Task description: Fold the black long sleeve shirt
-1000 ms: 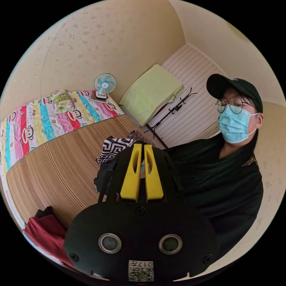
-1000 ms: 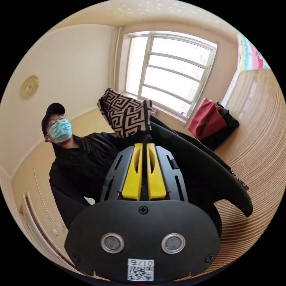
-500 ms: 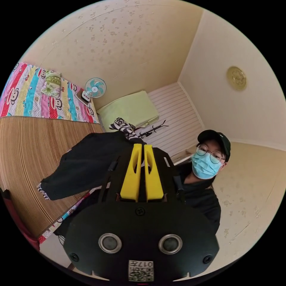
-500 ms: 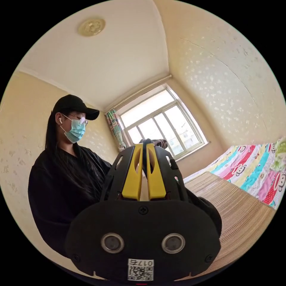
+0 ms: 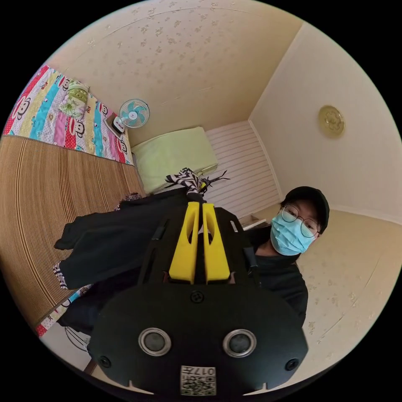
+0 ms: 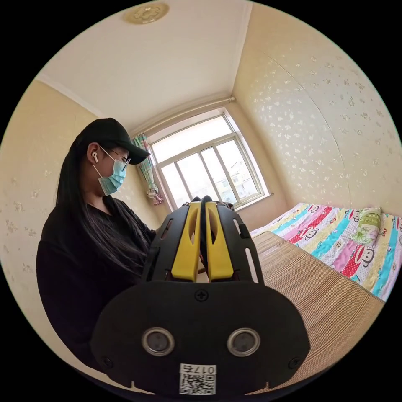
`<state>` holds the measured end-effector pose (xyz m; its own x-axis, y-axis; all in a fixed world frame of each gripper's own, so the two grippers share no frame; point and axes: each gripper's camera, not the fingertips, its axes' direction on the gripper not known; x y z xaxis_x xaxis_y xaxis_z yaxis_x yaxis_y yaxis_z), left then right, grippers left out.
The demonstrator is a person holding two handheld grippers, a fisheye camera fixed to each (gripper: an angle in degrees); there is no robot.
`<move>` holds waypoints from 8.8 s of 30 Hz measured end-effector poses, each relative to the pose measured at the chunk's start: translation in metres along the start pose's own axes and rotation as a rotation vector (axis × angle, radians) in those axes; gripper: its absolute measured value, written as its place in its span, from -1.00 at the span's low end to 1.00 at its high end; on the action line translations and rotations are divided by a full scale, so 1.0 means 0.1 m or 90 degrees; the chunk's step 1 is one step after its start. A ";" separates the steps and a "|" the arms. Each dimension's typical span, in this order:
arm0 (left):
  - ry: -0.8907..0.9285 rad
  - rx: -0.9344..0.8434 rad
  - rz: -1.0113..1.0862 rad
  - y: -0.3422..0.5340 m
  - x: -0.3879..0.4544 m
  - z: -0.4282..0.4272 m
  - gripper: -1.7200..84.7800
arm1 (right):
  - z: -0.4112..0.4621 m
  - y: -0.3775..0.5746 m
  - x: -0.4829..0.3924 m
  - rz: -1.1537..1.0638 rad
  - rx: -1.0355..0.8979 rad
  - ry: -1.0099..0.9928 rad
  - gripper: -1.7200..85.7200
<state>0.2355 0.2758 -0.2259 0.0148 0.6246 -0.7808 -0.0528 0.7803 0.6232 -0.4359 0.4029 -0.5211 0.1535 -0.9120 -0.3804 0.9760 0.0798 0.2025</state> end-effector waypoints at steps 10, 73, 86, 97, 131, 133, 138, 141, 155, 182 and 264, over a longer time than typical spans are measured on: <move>-0.016 -0.055 -0.135 -1.76 -1.54 -0.50 -0.98 | 0.77 -0.10 1.95 0.244 -0.197 0.253 -0.91; -0.441 -0.226 -0.526 -0.52 -4.44 -0.55 -0.95 | 1.89 3.76 2.69 0.860 -0.465 0.491 -0.84; -0.605 0.188 -0.494 -0.39 -3.36 -1.93 -0.68 | 1.40 3.77 2.77 0.763 -0.527 0.603 -0.80; -0.272 -0.147 -0.488 -0.68 -5.10 -0.21 -0.83 | 1.44 4.09 3.12 0.725 -0.692 0.568 -0.82; -0.188 0.096 -0.550 -0.19 -4.74 -1.25 -0.78 | -0.91 5.58 2.08 1.259 0.302 0.404 -0.79; -0.168 0.078 -0.563 -0.27 -4.80 -1.14 -0.79 | -0.96 5.57 2.18 1.274 0.216 0.396 -0.86; -0.149 0.014 -0.552 -0.29 -4.66 -1.09 -0.81 | -1.46 4.44 2.42 1.010 -0.250 0.606 -0.91; -0.155 -0.027 -0.562 -0.17 -4.58 -1.13 -0.82 | -2.02 3.85 2.28 0.897 -0.264 0.748 -0.90; -0.157 0.027 -0.631 0.11 -4.55 -1.39 -0.82 | -2.23 5.52 1.61 1.036 0.440 0.548 -0.72; -0.156 0.314 -0.625 1.05 -4.56 -1.99 -0.75 | -0.52 3.46 2.55 0.628 0.277 0.398 -0.90; -0.228 -0.196 -0.420 0.54 -4.11 -0.91 -0.87 | 0.13 4.86 1.51 0.844 -0.472 0.170 -0.89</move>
<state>0.1354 0.0583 0.1241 0.4554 0.0526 -0.8888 -0.1935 0.9802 -0.0411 0.0598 0.2983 -0.4681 0.8875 0.0616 -0.4567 -0.0354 0.9972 0.0658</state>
